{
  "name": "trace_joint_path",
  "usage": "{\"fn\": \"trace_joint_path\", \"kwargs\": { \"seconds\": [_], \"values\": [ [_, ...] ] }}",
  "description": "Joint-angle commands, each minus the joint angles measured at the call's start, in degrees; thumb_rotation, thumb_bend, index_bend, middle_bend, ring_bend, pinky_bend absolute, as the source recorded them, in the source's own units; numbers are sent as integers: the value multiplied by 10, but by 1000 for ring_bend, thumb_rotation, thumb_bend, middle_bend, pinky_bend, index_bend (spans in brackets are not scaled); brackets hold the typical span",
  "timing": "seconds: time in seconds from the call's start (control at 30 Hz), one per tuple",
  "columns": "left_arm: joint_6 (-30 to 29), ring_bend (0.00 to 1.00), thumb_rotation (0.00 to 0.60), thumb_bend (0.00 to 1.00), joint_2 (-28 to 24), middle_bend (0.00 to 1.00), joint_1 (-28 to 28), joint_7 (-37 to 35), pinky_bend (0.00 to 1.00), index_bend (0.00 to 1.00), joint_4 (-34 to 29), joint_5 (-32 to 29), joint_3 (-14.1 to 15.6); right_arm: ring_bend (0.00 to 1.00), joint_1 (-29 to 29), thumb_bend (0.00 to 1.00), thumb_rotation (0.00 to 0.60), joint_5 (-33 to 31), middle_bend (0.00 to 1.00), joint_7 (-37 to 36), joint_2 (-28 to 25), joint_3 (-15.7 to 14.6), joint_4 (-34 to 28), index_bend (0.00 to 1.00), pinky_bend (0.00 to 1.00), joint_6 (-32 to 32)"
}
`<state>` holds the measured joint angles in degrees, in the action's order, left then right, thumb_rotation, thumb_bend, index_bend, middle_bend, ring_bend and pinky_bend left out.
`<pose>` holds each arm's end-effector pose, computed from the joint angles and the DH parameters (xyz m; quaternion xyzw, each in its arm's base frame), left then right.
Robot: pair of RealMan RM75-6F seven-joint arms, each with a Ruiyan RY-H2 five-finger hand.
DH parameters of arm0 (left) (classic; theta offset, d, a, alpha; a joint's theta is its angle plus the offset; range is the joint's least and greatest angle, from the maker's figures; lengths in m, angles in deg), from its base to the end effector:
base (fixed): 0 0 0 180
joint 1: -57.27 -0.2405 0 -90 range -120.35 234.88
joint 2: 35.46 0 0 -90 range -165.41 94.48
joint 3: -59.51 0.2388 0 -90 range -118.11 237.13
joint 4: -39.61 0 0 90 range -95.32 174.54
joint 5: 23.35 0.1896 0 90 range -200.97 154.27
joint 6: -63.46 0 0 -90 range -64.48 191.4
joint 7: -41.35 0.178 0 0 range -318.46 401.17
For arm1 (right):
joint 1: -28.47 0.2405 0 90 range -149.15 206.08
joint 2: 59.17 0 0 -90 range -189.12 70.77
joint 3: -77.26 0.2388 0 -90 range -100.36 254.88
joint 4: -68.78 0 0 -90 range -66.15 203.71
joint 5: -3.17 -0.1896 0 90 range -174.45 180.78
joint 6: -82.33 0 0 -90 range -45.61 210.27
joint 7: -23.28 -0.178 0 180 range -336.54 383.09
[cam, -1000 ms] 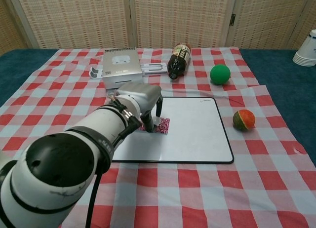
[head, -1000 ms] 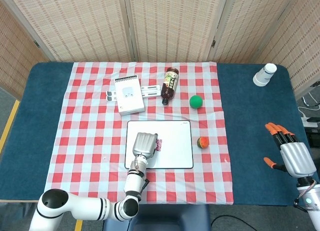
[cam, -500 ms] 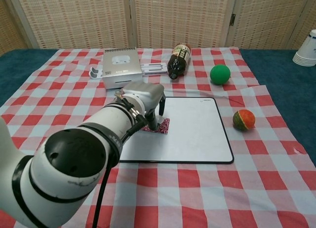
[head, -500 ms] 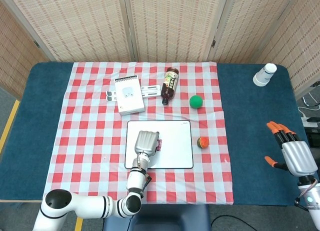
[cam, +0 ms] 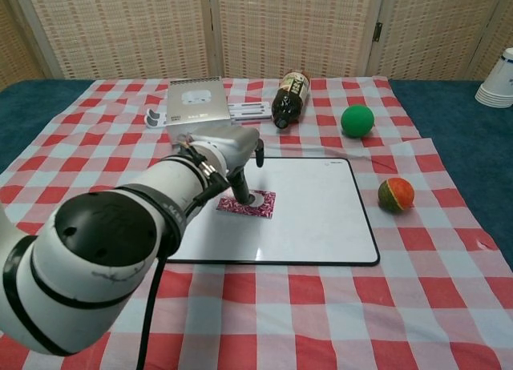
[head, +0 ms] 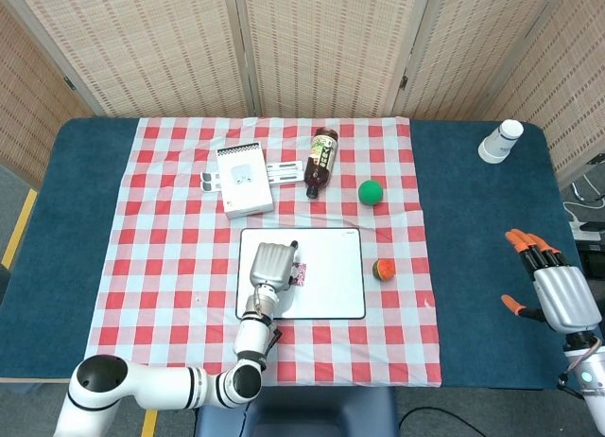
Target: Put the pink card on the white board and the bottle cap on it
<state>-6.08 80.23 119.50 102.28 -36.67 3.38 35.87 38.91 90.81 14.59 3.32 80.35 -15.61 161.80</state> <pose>-0.0184 0.3625 -0.0973 -0.7276 -0.3833 -0.2692 0.5012 -0.2954 -0.2440 0.1773 0.6327 -0.3762 0.3871 0.5552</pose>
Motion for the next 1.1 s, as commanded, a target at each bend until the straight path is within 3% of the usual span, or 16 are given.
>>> {"fn": "trace_joint_path", "kwargs": {
  "seconds": [0.03,0.13,0.23,0.33,0.37,0.43,0.5,0.53,0.6,0.73,1.1],
  "values": [
    [-27,1000,600,302,-33,1000,-7,11,1000,288,-31,17,0,0,-1,116,600,0,63,0,0,0,0,34,217,2],
    [-59,1000,600,302,-90,1000,-33,3,1000,344,-85,47,7,0,-1,116,600,1,63,-1,0,1,0,34,216,3],
    [-73,995,600,301,-173,973,-92,-64,1000,368,-165,110,35,0,-1,116,600,0,63,-2,0,0,1,34,217,1],
    [-45,837,600,288,-278,777,-172,-193,948,319,-251,212,98,0,2,116,600,-1,63,-6,-2,0,1,34,217,-6],
    [-39,730,600,274,-308,663,-195,-226,891,266,-270,242,122,0,3,116,600,-3,63,-8,-3,1,0,34,217,-8],
    [-10,449,600,242,-379,367,-235,-283,674,121,-300,294,180,0,4,115,600,-7,63,-5,-1,3,1,34,217,-10],
    [8,82,600,202,-427,48,-265,-339,254,5,-293,353,225,0,7,115,600,-9,63,-2,-1,4,0,34,216,-13],
    [0,25,600,193,-432,8,-279,-367,155,0,-273,387,238,0,8,115,600,-9,63,0,0,4,0,34,217,-16],
    [-46,0,600,182,-421,0,-318,-431,29,0,-202,454,258,0,11,116,600,-8,62,4,0,2,1,34,217,-24],
    [-100,0,600,175,-391,0,-372,-515,0,0,-94,486,268,0,13,115,600,-6,62,11,4,-1,4,26,217,-27],
    [-81,0,600,172,-423,0,-416,-568,0,0,-51,479,263,0,17,115,600,-33,61,18,14,9,16,18,217,-42]
  ]
}}
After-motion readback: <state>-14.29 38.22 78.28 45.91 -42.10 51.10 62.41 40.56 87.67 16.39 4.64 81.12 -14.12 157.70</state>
